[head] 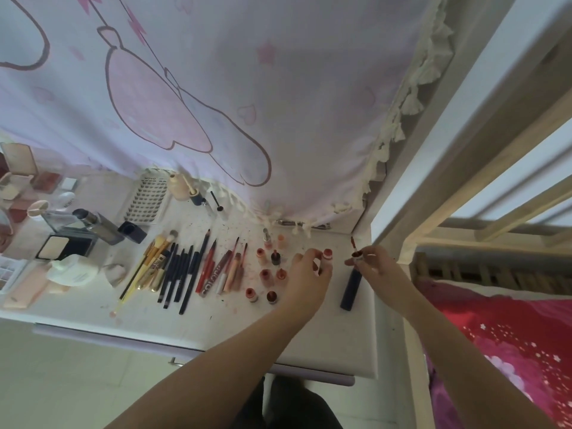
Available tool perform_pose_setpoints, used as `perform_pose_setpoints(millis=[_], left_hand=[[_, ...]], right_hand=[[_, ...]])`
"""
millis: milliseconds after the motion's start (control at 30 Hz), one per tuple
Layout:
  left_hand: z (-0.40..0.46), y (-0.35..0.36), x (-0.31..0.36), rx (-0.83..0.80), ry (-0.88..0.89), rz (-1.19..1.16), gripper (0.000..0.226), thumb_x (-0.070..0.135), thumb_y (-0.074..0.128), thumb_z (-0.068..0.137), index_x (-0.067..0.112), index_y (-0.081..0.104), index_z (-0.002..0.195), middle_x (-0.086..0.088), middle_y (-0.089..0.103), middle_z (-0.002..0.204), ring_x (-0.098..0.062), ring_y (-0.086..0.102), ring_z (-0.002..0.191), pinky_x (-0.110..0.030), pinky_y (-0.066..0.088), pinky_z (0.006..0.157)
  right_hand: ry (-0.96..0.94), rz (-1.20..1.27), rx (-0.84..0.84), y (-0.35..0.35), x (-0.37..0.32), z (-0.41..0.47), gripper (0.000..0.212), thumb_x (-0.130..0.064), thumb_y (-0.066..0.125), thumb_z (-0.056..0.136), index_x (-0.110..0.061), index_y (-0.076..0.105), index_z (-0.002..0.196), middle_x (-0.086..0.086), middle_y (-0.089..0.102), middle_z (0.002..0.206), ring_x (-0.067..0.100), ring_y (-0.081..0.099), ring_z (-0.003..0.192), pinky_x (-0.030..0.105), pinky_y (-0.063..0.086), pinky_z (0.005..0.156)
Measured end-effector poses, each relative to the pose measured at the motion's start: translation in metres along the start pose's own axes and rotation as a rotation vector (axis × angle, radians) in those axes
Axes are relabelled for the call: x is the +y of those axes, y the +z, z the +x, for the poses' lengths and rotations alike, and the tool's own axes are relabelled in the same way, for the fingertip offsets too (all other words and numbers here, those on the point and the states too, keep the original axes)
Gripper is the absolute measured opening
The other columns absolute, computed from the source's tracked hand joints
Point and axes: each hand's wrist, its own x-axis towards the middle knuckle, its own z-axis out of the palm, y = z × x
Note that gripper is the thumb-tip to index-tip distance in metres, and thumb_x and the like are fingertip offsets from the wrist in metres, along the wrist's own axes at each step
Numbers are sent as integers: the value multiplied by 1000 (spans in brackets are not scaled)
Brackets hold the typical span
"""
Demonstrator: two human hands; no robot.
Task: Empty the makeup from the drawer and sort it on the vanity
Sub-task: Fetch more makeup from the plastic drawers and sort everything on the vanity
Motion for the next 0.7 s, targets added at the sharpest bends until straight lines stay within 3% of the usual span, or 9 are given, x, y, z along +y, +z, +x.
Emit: perform_pose_setpoints(millis=[133,233,333,467,700], left_hand=[[9,10,-7,17,-38,-150,6,32,49,95,36,46,98,6,60,81,-8,58,63,-14,41,45],[12,14,-15,27,-54,-151,12,27,50,94,36,44,92,3,62,80,-17,63,66,-26,51,53],[16,17,-20,46,-31,-58,8,27,49,95,31,43,96,3,60,85,-16,62,66,-30,53,57],[25,20,-22,78,26,61,7,29,44,96,32,39,91,11,50,82,-9,55,66,-22,41,52],[32,25,-26,104,28,109,10,29,44,97,30,36,91,9,42,90,-3,46,63,-18,28,48]], right_hand=[[-143,-182,-11,6,6,12,24,-24,50,96,-26,49,120,-23,62,99,0,59,98,9,37,82],[-205,-318,-33,9,14,18,25,-19,50,96,-22,54,121,-10,61,112,10,54,108,3,33,80],[-273,-472,46,16,17,26,25,-21,57,92,-20,60,117,-1,58,121,18,49,113,15,31,93],[-193,-431,88,30,10,37,24,-26,58,91,-22,62,114,0,59,115,22,51,103,29,40,90],[-204,-563,92,41,16,46,18,-29,52,93,-20,60,106,1,61,110,25,53,102,34,43,82]])
